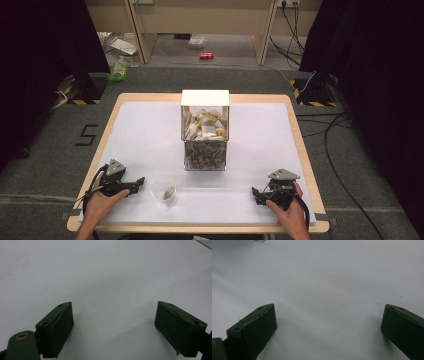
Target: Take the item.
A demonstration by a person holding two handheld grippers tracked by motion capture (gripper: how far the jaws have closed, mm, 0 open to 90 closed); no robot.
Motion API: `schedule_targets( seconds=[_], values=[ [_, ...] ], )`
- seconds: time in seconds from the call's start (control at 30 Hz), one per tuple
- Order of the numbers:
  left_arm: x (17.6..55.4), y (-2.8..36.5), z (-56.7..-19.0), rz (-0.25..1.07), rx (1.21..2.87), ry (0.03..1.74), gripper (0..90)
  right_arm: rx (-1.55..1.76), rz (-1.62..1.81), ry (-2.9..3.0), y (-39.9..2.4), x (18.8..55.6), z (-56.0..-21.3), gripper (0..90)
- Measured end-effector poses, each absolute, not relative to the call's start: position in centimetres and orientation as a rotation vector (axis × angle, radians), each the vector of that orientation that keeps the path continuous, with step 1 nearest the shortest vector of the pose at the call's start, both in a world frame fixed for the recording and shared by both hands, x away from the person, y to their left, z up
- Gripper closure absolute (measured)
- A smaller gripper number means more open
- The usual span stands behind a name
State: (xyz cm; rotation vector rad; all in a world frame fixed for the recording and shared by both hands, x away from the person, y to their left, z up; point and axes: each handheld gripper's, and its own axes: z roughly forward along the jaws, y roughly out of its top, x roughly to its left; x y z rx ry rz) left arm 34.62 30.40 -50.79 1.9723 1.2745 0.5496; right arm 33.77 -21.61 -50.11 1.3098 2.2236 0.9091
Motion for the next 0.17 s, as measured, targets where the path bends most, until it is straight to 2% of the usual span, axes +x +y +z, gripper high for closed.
schedule_targets(
  seconds=[0.17],
  values=[
    [34.61, 30.41, -50.78, 0.549, 1.976, 1.274, 14.3, 1.309, 0.909, 2.224, -21.61, 33.77, -50.11, 1.0]
  ],
)
